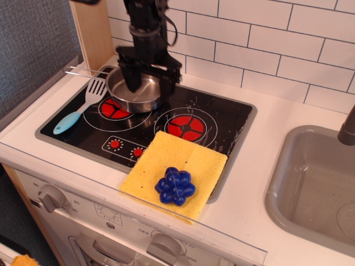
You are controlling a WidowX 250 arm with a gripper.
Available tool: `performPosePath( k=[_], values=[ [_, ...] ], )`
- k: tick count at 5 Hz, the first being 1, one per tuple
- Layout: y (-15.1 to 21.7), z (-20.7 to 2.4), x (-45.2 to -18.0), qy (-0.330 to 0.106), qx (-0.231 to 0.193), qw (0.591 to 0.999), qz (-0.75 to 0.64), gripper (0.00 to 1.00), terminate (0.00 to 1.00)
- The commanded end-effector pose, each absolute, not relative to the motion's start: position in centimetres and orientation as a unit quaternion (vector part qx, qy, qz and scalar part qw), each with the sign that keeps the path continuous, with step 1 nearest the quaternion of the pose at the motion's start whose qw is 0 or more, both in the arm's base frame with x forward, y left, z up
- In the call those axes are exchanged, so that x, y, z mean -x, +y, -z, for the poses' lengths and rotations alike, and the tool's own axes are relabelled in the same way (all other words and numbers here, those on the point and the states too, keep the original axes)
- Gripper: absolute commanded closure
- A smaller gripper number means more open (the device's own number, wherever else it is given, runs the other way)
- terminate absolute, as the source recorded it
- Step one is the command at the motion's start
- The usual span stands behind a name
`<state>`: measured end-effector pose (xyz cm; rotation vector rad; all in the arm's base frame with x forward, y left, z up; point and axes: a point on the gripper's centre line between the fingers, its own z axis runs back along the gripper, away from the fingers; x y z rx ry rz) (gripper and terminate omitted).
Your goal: Put the pot above the napkin.
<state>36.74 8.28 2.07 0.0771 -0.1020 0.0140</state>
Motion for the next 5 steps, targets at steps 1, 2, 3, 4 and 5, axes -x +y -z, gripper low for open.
performPosePath(
  k=[1,2,3,4,5],
  values=[
    [7.5,-3.2,-37.4,-0.083,-0.032,0.996,0.014,0.00,0.00],
    [7.0,-4.7,-37.1,-0.102,-0.029,0.994,0.021,1.00,0.00],
    [6.5,-6.7,-36.9,-0.126,-0.028,0.991,0.030,1.00,0.00],
    [6.5,-8.8,-36.8,-0.149,-0.024,0.988,0.034,1.00,0.00],
    [6.4,-12.3,-35.7,-0.188,-0.020,0.981,0.039,1.00,0.00]
  ],
)
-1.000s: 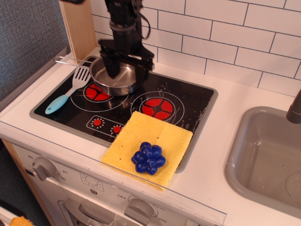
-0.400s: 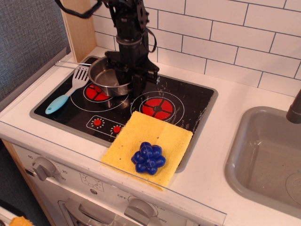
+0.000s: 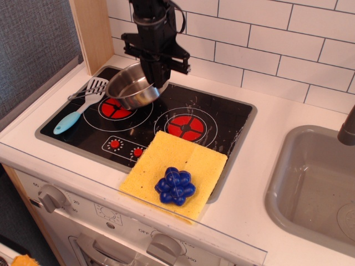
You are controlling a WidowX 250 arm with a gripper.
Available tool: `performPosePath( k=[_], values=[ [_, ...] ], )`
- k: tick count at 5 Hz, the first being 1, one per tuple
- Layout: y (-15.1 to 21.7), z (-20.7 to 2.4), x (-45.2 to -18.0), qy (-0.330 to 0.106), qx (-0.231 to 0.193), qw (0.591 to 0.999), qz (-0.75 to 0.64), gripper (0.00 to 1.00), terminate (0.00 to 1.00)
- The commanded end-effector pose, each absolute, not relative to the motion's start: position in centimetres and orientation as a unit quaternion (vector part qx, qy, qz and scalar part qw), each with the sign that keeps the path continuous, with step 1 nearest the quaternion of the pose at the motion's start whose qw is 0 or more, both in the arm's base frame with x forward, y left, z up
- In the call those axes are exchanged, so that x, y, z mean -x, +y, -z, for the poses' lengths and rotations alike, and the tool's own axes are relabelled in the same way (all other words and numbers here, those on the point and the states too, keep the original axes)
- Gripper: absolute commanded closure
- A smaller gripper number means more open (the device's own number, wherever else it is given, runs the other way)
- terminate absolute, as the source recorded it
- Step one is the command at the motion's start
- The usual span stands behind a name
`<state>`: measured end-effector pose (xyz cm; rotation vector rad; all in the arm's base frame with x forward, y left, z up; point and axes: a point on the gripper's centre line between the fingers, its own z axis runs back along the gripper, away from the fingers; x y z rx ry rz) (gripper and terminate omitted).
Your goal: Put the pot above the napkin.
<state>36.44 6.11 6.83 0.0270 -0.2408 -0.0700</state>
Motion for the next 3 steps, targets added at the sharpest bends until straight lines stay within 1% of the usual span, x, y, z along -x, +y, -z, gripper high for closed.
performPosePath(
  k=[1,2,3],
  values=[
    [4.1,-13.7,-35.2,-0.201,0.000,0.976,0.079,1.00,0.00],
    [0.6,-13.7,-35.6,-0.197,0.003,0.972,0.125,1.00,0.00],
    [-2.8,-12.4,-36.6,-0.183,-0.011,0.968,0.170,1.00,0.00]
  ],
)
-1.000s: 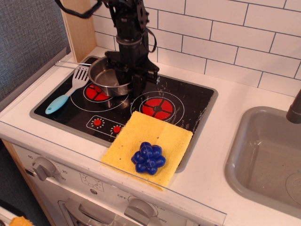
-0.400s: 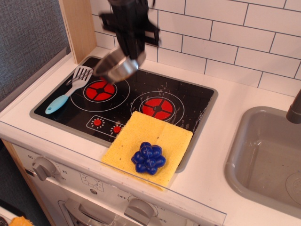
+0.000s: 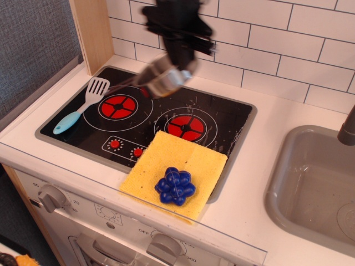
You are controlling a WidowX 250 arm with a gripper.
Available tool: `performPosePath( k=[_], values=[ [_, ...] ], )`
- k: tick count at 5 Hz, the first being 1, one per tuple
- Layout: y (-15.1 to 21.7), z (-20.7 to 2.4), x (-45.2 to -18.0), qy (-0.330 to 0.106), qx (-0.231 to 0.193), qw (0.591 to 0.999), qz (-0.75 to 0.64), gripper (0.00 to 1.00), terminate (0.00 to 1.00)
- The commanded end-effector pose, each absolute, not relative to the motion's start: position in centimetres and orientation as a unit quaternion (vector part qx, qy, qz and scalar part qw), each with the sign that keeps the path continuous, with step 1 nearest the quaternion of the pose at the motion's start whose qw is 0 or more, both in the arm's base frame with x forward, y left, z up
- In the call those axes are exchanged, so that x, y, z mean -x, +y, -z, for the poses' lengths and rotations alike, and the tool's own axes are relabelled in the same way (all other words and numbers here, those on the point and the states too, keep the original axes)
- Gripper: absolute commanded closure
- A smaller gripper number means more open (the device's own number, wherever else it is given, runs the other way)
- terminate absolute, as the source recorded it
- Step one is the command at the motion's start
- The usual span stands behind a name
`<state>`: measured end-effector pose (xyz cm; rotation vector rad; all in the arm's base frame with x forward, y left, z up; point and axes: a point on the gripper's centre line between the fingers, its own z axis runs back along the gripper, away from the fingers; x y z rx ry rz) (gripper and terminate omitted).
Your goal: Put the pot above the napkin.
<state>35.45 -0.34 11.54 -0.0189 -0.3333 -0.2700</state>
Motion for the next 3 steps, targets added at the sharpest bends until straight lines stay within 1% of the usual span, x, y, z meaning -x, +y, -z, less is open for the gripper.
performPosePath(
  k=[1,3],
  values=[
    [-5.1,-11.0,-37.2,-0.167,-0.025,0.967,0.193,1.00,0.00],
    [-5.9,-6.2,-36.0,-0.115,-0.041,0.969,0.213,1.00,0.00]
  ],
)
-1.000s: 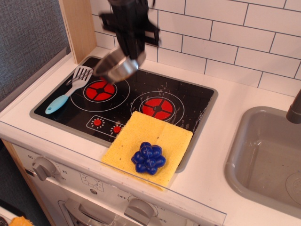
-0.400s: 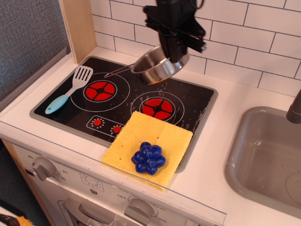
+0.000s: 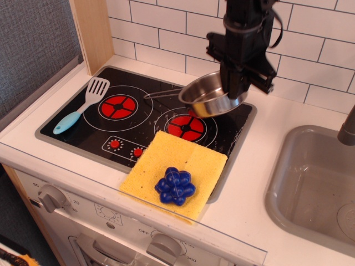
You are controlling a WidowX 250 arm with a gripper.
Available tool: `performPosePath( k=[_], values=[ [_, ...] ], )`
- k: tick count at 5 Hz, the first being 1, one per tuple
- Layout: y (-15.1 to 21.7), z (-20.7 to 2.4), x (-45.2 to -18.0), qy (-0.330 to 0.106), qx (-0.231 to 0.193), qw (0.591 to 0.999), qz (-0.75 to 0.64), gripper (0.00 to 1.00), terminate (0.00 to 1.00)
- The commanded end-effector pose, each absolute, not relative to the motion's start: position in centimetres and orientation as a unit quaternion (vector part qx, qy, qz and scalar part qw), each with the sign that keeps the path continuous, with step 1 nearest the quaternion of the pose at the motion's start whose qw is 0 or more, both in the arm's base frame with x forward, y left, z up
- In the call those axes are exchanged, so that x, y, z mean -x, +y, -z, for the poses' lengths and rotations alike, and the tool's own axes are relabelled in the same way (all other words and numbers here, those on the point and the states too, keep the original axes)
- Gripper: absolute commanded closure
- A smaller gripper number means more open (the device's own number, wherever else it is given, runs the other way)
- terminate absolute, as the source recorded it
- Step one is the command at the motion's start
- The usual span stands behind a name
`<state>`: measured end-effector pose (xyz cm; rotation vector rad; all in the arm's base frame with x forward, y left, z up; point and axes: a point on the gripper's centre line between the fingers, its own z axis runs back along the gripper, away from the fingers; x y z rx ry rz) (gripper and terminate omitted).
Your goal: Put the pot above the napkin.
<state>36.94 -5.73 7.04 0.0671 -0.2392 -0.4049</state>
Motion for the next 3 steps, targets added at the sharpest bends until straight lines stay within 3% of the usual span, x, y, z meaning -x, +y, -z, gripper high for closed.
performPosePath(
  k=[1,2,3],
  values=[
    [-6.3,-4.5,-35.2,-0.096,-0.033,0.972,0.213,0.00,0.00],
    [-6.7,-4.0,-34.7,-0.087,-0.032,0.970,0.225,0.00,0.00],
    [-6.6,-5.7,-34.0,-0.103,-0.030,0.971,0.213,0.00,0.00]
  ],
)
